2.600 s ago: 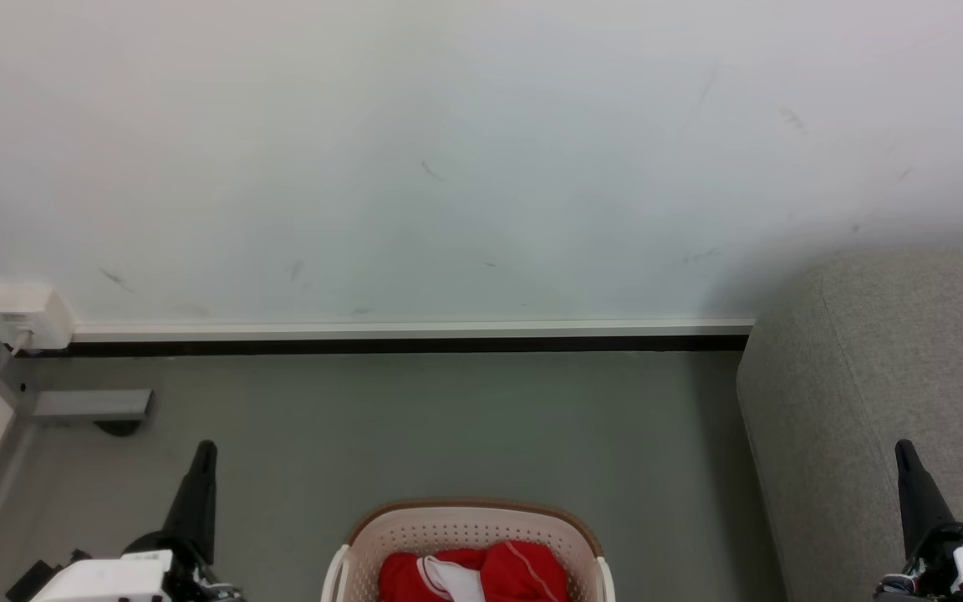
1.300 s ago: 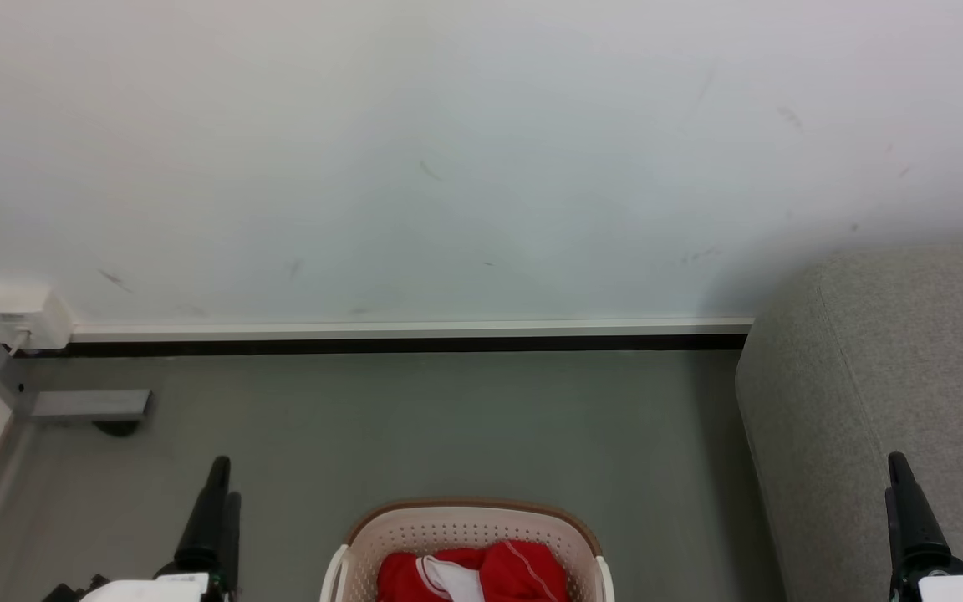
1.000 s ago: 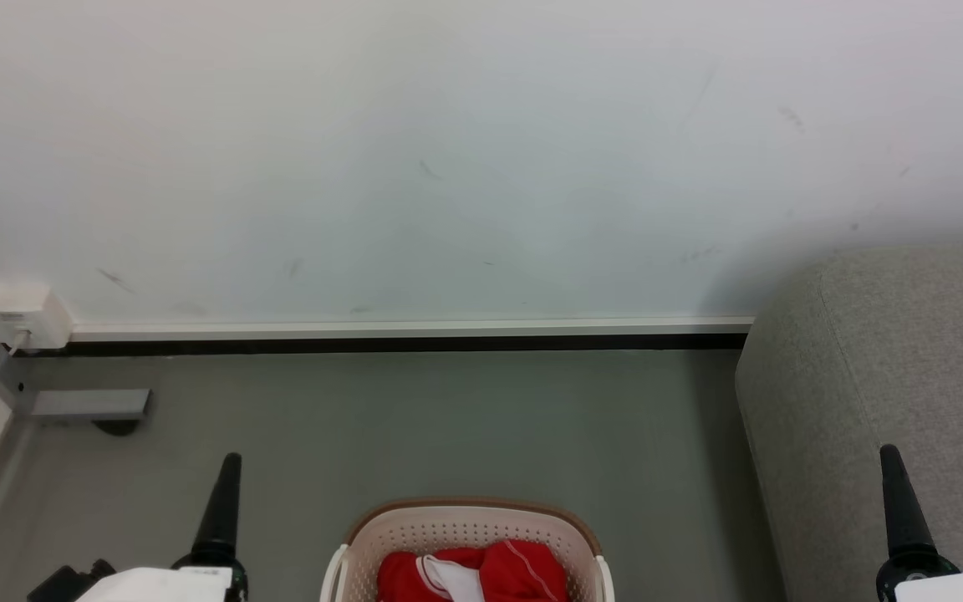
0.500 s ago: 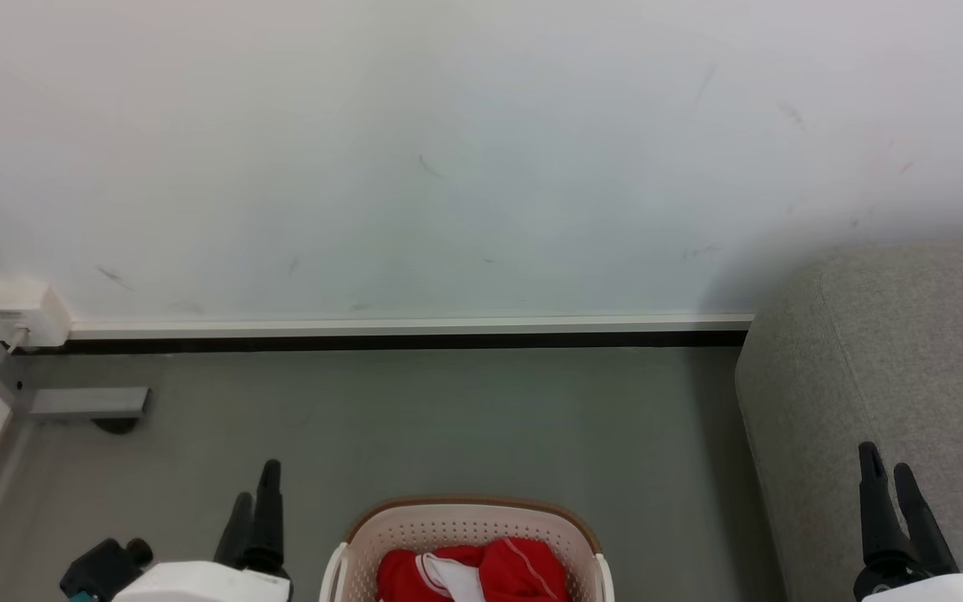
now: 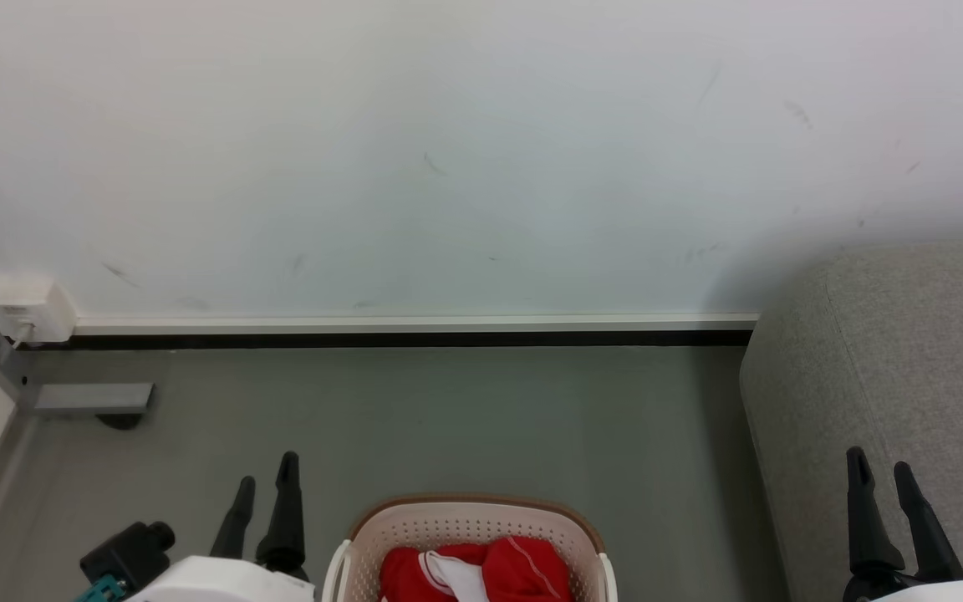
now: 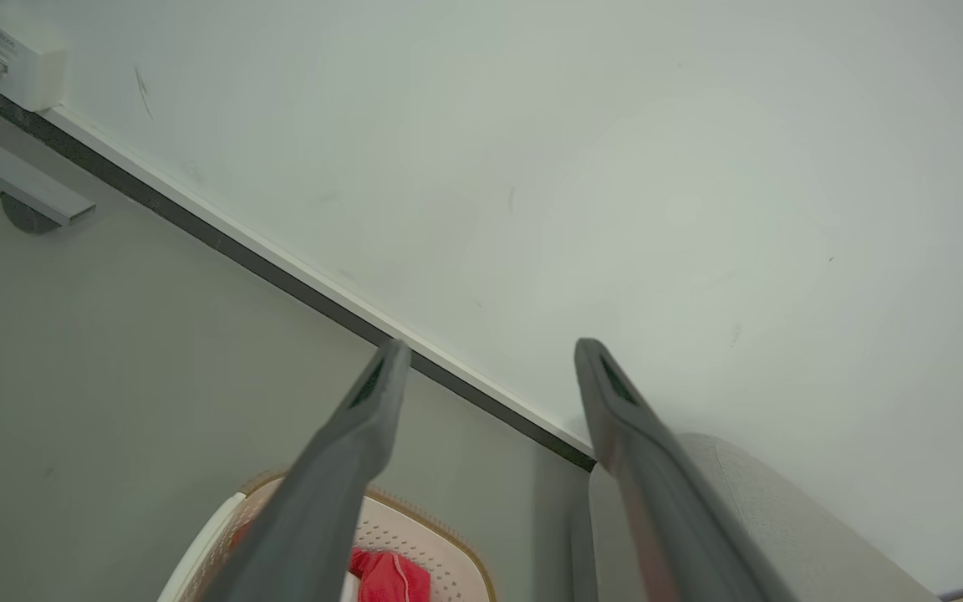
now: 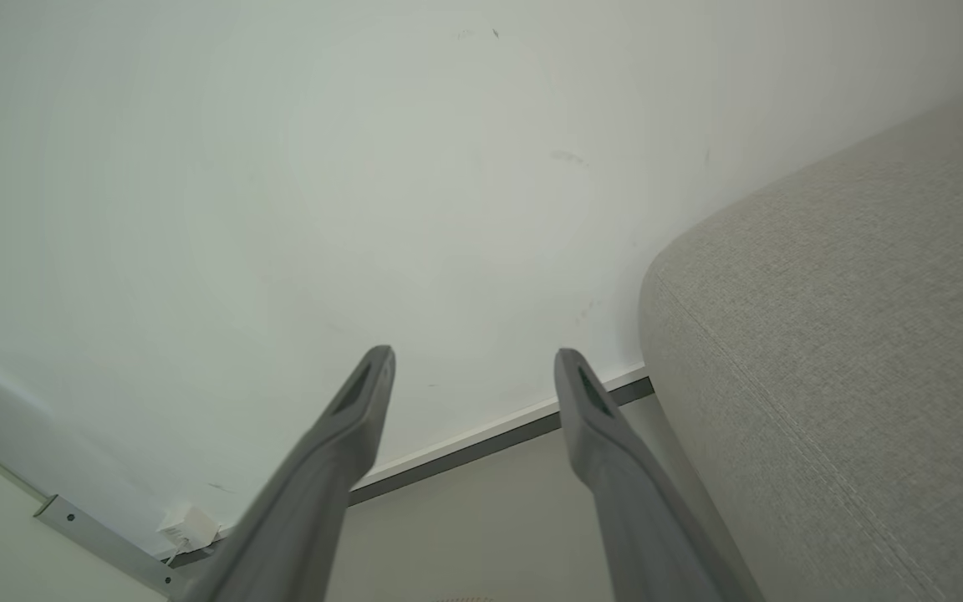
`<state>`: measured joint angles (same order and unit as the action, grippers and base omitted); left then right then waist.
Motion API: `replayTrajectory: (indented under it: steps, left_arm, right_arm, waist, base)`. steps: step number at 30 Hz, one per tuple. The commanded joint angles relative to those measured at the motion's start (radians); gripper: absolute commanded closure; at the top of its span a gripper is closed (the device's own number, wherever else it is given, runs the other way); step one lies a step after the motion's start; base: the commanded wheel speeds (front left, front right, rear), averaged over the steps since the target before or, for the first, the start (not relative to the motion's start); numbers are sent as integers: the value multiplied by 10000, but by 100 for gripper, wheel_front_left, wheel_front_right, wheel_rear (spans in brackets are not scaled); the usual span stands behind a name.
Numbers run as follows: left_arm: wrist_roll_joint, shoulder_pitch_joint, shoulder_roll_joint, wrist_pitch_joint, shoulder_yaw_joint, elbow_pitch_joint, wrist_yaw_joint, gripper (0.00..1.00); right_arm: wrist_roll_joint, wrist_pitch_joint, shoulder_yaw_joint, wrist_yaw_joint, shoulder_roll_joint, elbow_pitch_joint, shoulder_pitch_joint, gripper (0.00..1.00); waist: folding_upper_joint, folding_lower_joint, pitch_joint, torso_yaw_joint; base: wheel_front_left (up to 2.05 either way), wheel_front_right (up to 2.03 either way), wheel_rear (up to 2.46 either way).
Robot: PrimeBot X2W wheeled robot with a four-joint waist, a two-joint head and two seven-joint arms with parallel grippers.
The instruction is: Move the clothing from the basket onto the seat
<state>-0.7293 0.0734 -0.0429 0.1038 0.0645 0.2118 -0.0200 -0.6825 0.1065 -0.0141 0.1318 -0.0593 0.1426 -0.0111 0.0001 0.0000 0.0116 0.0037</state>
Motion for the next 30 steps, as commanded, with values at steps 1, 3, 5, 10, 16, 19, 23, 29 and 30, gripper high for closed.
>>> replayTrajectory:
  steps: [1, 3, 5, 10, 16, 19, 23, 29, 30]
  left_arm:
    - [489, 0, -71, 150, -1, -153, -47, 0]
    - [781, -28, -72, 198, 0, -146, -58, 0]
    - [1063, -44, -74, 262, -17, -141, -89, 0]
    - [1716, -74, -77, 396, -72, -107, -145, 0]
    - [2522, -102, -142, 552, 15, -32, -31, 0]
    - [2900, -142, -198, 627, 67, -32, 11, 0]
    - [3347, -181, -251, 734, 26, -40, -32, 0]
    - [3933, -181, -350, 852, 75, 92, -50, 0]
    - [4041, -184, -367, 881, 83, 98, -61, 0]
  right_arm:
    - [402, 120, 22, -9, -14, -77, 28, 0]
    - [664, 170, 37, -10, -7, -97, 53, 0]
    - [897, 229, 52, -10, -2, -104, 72, 0]
    - [1496, 371, 82, -11, 1, -69, 120, 0]
    - [2180, 522, 49, -12, -31, 35, 208, 0]
    - [2515, 600, 31, -12, -47, 79, 241, 0]
    - [2916, 698, 36, -13, -61, 136, 294, 0]
    - [3379, 827, 78, -14, -80, 170, 350, 0]
    - [3475, 840, 61, -14, -81, 172, 372, 0]
  waist:
    - [-1, 0, -13, 12]
    - [-1, 0, -21, 21]
    - [-1, 0, -24, 30]
    - [-1, 0, -34, 44]
    - [-1, 0, -46, 33]
    - [-1, 0, -47, 15]
    - [-1, 0, -39, -8]
    - [-1, 0, -42, -26]
    - [-1, 0, -44, -29]
  base:
    - [0, 0, 0]
    - [0, 0, 0]
    - [0, 0, 0]
    - [0, 0, 0]
    - [0, 0, 0]
    - [0, 0, 0]
    - [0, 0, 0]
    - [0, 0, 0]
    - [0, 0, 0]
